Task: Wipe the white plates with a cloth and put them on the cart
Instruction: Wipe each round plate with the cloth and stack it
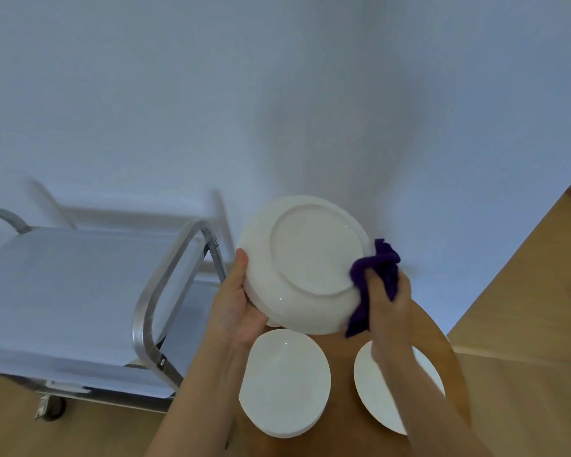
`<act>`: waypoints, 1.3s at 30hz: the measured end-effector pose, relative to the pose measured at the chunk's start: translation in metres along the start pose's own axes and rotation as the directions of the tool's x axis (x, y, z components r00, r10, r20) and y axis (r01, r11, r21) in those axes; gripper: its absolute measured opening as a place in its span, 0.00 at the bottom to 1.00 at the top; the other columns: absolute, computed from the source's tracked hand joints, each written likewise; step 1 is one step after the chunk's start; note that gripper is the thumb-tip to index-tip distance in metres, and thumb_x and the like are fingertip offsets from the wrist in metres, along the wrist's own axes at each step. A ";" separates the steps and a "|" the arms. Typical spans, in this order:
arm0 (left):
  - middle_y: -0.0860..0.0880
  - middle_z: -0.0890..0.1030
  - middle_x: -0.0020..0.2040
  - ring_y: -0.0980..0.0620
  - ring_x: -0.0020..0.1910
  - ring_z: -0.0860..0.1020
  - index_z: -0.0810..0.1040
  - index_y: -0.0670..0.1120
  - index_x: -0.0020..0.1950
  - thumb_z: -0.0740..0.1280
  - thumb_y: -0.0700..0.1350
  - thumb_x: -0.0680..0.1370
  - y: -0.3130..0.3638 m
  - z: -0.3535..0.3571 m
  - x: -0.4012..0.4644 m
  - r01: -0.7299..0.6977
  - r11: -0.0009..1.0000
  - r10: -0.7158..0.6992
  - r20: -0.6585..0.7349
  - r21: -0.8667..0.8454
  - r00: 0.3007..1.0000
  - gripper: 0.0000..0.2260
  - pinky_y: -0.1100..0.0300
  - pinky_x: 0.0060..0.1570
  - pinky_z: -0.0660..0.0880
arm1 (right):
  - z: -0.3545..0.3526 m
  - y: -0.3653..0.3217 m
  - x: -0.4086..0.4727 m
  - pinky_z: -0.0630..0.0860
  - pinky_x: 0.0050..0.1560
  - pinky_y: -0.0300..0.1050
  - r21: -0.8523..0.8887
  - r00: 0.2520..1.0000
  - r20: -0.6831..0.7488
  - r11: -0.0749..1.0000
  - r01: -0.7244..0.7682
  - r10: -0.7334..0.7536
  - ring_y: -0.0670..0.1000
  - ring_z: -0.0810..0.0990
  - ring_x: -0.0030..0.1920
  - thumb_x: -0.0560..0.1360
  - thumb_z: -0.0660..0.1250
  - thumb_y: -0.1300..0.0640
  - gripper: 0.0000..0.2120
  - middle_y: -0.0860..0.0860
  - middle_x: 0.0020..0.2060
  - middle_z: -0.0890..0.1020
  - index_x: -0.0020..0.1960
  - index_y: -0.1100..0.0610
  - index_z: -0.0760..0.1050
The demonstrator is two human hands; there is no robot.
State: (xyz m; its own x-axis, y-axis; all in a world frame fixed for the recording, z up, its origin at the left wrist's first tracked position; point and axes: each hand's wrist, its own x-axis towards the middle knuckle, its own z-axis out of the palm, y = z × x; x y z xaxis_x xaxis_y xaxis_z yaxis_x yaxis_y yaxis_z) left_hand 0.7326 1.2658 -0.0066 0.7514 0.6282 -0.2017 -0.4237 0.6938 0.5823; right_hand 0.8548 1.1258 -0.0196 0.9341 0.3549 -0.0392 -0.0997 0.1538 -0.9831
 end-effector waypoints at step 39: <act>0.44 0.83 0.53 0.44 0.52 0.82 0.74 0.45 0.62 0.70 0.58 0.70 -0.037 -0.009 -0.020 0.056 0.858 0.008 -0.123 0.511 0.992 0.26 0.48 0.48 0.79 | 0.039 0.034 -0.007 0.63 0.60 0.46 -0.730 0.917 0.338 0.557 0.396 -0.210 0.58 0.67 0.60 0.72 0.68 0.50 0.29 0.55 0.66 0.67 0.70 0.54 0.64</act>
State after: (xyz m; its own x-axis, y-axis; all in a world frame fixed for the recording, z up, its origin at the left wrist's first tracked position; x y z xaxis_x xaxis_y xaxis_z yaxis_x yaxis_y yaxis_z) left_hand 0.7290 1.2312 -0.0311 0.6803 0.6722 -0.2921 -0.0627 0.4505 0.8906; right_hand 0.8314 1.1645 -0.0457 0.7620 0.6050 0.2308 0.5648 -0.4468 -0.6938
